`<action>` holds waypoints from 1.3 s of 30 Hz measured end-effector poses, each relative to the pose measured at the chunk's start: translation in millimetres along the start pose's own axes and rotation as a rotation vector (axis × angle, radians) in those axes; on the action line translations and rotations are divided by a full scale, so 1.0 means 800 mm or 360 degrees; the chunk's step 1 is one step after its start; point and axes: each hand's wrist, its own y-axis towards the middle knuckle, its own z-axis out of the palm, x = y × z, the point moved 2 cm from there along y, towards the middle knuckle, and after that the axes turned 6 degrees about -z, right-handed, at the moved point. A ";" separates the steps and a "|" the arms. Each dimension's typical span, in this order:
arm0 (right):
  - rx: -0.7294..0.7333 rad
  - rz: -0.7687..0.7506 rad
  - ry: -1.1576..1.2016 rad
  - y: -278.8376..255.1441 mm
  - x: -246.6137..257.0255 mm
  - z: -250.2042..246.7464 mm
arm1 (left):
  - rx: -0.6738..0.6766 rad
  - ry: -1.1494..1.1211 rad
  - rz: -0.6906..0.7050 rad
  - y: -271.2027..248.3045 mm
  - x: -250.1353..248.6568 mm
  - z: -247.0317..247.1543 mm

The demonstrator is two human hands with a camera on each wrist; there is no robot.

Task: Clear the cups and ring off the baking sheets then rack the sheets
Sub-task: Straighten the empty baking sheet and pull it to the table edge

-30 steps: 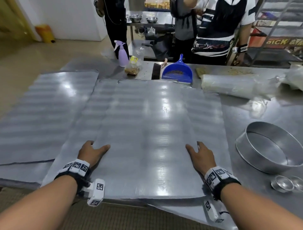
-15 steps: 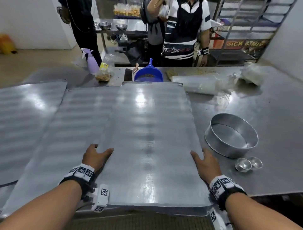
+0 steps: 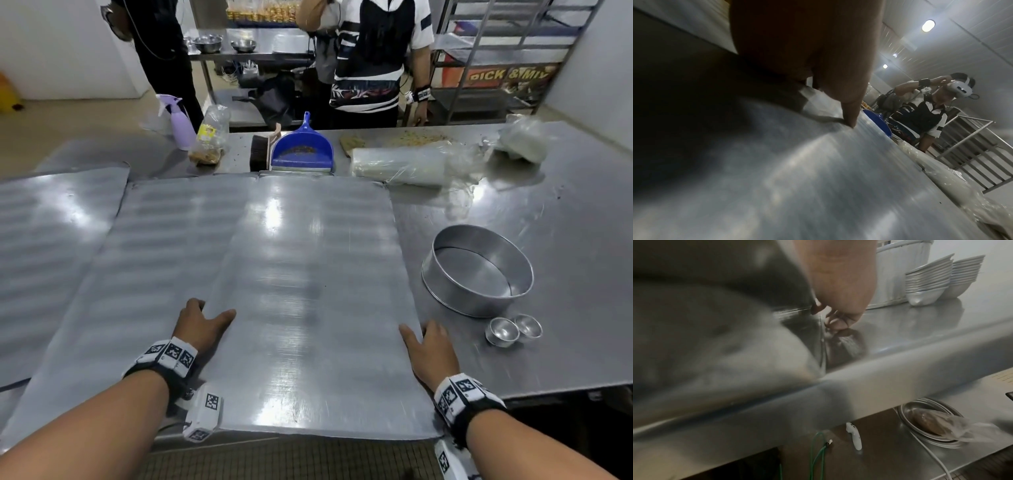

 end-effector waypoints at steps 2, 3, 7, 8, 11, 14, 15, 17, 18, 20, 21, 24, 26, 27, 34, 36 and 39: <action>0.0018 0.0021 0.0006 0.001 0.002 0.001 | 0.0034 -0.0036 -0.0030 0.000 0.001 0.001; 0.0023 0.0034 0.0029 0.001 0.003 0.001 | 0.0051 -0.0053 -0.0040 0.001 0.001 0.001; 0.0028 0.0037 0.0066 -0.004 0.008 -0.001 | 0.0089 -0.0066 -0.0055 -0.002 0.000 0.001; 0.0027 0.0031 0.0064 -0.006 0.009 -0.002 | 0.0089 -0.0067 -0.0055 -0.005 0.001 0.000; 0.0017 0.0001 0.0089 -0.015 0.012 -0.003 | 0.0099 -0.0067 -0.0055 -0.013 0.005 -0.006; 0.0036 -0.0015 0.0107 -0.021 0.010 -0.007 | 0.0099 -0.0063 -0.0067 -0.027 0.007 -0.011; 0.0043 -0.0022 0.0105 -0.022 0.007 -0.009 | 0.0094 -0.0064 -0.0069 -0.032 0.008 -0.010; 0.0059 -0.0037 0.0096 -0.023 0.001 -0.014 | 0.0082 -0.0064 -0.0089 -0.046 0.011 -0.009; 0.0069 -0.0045 0.0094 -0.024 -0.002 -0.016 | 0.0077 -0.0060 -0.0104 -0.053 0.013 -0.008; 0.0087 -0.0059 0.0121 -0.025 -0.009 -0.021 | 0.0069 -0.0071 -0.0132 -0.066 0.016 -0.005; 0.0095 -0.0066 0.0145 -0.026 -0.014 -0.024 | 0.0070 -0.0086 -0.0146 -0.073 0.019 -0.004; 0.0133 -0.0078 0.0189 -0.026 -0.031 -0.031 | 0.0062 -0.0081 -0.0172 -0.101 0.019 0.001; 0.0158 -0.0092 0.0205 -0.027 -0.041 -0.035 | 0.0028 -0.0065 -0.0188 -0.123 0.018 0.005; 0.0165 -0.0104 0.0218 -0.028 -0.044 -0.038 | 0.0004 -0.0057 -0.0199 -0.134 0.020 0.006; 0.0226 -0.0196 0.0199 -0.039 -0.069 -0.042 | -0.0122 -0.0045 -0.0268 -0.180 0.048 0.016; 0.0220 -0.0232 0.0103 -0.038 -0.074 -0.042 | -0.0189 0.0055 -0.0295 -0.188 0.052 0.017; 0.0193 -0.0267 0.0045 -0.033 -0.078 -0.047 | -0.0248 0.0173 -0.0314 -0.195 0.047 0.016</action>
